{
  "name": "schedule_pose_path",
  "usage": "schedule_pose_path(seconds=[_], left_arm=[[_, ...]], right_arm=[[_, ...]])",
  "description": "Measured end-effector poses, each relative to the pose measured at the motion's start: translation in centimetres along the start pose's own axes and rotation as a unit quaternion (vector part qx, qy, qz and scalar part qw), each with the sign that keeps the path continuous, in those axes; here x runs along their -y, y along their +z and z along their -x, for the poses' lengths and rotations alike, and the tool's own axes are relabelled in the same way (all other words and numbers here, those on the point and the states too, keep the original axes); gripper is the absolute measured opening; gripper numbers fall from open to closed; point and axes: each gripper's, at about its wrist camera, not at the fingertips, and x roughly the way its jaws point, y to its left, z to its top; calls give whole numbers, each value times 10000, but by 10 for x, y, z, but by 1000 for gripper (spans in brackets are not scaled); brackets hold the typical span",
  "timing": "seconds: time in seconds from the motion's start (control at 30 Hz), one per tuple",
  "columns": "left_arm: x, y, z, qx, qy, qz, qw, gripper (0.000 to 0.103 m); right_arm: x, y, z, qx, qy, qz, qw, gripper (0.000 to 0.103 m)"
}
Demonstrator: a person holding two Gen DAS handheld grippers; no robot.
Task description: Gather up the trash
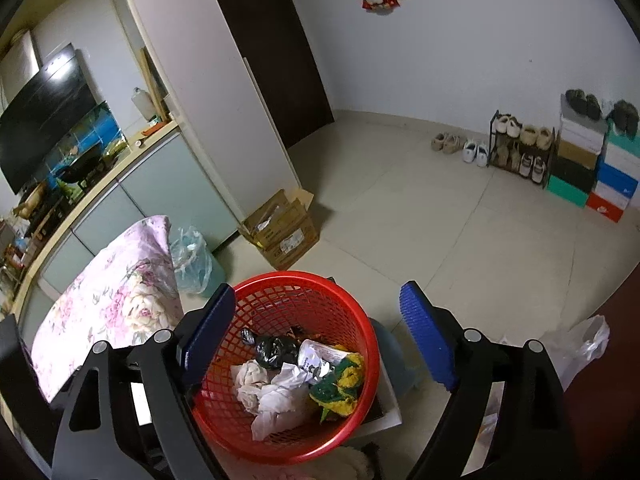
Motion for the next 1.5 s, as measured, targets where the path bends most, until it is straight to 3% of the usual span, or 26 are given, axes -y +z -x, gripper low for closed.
schedule_pose_path(seconds=[0.23,0.5,0.83,1.07,1.33,1.5], left_arm=[[-3,-5,31,387,262,-2,9989,82],[-8,-18,62,647,382,50,9972,82],[-33,-43,113,1193,991,310,9874,90],[-73,-68,139,1251,1347,908,9788,91],[-101,-103,159,1186,1690,1282,9700,91],[-108,-118,167,1178,1718,1374,9684,91]], right_arm=[[-5,-12,20,112,17,233,9997,89],[-19,-33,46,275,314,621,9972,91],[-49,-64,77,664,657,1192,9885,96],[-74,-88,90,828,1137,1506,9785,96],[-107,-118,95,728,1233,2048,9683,96],[-116,-129,102,910,1263,2159,9639,96]])
